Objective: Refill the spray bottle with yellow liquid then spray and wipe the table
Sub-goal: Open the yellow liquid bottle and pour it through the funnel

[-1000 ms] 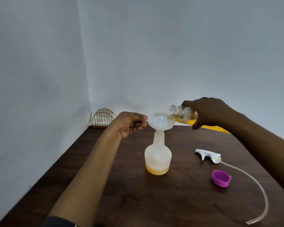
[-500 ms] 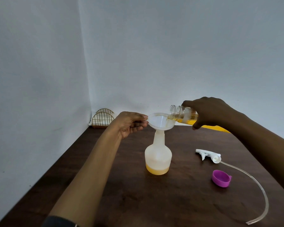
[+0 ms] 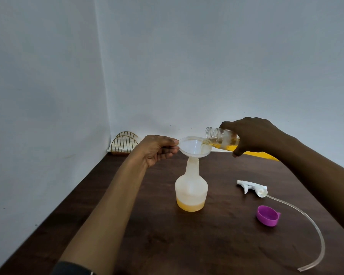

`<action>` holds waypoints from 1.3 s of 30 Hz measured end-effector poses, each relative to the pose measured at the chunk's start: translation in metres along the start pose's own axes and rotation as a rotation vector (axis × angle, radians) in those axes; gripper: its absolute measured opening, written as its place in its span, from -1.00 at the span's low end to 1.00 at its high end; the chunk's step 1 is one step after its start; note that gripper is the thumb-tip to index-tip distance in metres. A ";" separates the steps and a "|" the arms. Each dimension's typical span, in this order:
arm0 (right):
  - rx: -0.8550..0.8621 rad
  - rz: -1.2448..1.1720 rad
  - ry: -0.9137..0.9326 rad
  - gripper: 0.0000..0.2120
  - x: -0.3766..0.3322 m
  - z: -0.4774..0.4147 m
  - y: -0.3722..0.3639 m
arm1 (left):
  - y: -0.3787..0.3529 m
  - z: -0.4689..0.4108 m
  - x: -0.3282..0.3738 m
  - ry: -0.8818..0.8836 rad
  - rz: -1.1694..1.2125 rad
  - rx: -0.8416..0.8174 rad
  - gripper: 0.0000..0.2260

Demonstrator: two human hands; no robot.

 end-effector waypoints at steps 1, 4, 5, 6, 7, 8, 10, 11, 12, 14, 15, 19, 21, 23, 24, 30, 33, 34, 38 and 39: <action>0.001 0.002 0.002 -0.23 0.000 0.000 0.000 | 0.000 0.000 0.000 -0.002 0.001 0.001 -0.95; 0.000 0.003 0.006 -0.23 -0.001 0.000 0.000 | 0.001 0.000 0.000 -0.002 0.002 0.002 -0.95; 0.000 0.003 0.009 -0.24 -0.001 0.000 0.000 | 0.001 -0.001 0.000 -0.001 0.003 0.002 -0.95; 0.000 0.002 0.010 -0.24 -0.001 0.000 0.000 | 0.001 -0.001 -0.001 0.000 0.003 0.002 -0.96; 0.000 0.002 0.011 -0.24 -0.002 0.000 0.001 | 0.002 -0.001 -0.001 0.001 0.004 0.003 -0.96; -0.002 0.001 0.011 -0.25 -0.001 0.000 0.001 | 0.002 -0.001 -0.001 0.002 0.004 0.004 -0.95; -0.006 -0.001 0.006 -0.26 -0.001 0.001 0.001 | 0.002 -0.001 -0.001 0.004 0.003 0.006 -0.95; -0.006 -0.003 0.005 -0.26 -0.001 0.001 0.001 | 0.001 -0.001 -0.001 0.004 0.003 0.006 -0.94; -0.007 -0.004 0.006 -0.27 -0.001 0.001 0.000 | 0.001 -0.001 -0.001 0.004 0.004 0.005 -0.94; -0.010 -0.003 0.010 -0.27 -0.001 0.001 -0.001 | 0.001 -0.001 -0.001 0.002 0.004 0.006 -0.94; -0.011 -0.004 0.012 -0.27 -0.001 0.001 -0.001 | 0.001 -0.001 -0.001 0.001 0.003 0.007 -0.93; -0.010 -0.005 0.011 -0.27 0.000 0.000 -0.001 | 0.001 -0.001 -0.001 -0.001 0.003 0.006 -0.92; -0.013 -0.004 0.010 -0.26 0.000 0.000 -0.001 | 0.001 -0.001 0.000 0.000 0.004 0.004 -0.93; -0.013 -0.005 0.011 -0.26 0.000 -0.001 -0.001 | 0.001 -0.001 -0.001 0.001 0.003 0.002 -0.93; -0.013 -0.005 0.011 -0.26 0.000 -0.001 -0.002 | 0.001 -0.001 -0.001 0.002 0.003 0.002 -0.94; -0.013 0.004 0.013 -0.26 -0.001 -0.002 -0.001 | 0.000 -0.001 -0.001 0.005 0.004 0.000 -0.94; -0.012 0.008 0.016 -0.25 -0.001 -0.002 -0.001 | 0.000 -0.001 0.000 0.005 0.003 0.000 -0.94; -0.013 0.007 0.017 -0.25 -0.001 -0.002 -0.001 | 0.000 -0.001 0.000 0.005 0.002 0.000 -0.94; -0.011 0.016 0.015 -0.25 -0.002 -0.002 0.000 | 0.000 0.000 0.000 0.007 -0.002 -0.001 -0.95; -0.013 0.019 0.015 -0.24 -0.002 -0.002 0.000 | -0.001 0.000 0.000 0.007 -0.002 -0.001 -0.95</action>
Point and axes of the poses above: each hand's wrist, its own z-axis away from the middle knuckle, its own y-axis out of the back of the hand, x = y × z, the point moved 10 cm from there along -z, towards the middle knuckle, and after that the axes turned 1 degree about -y, right-handed, at the moved point
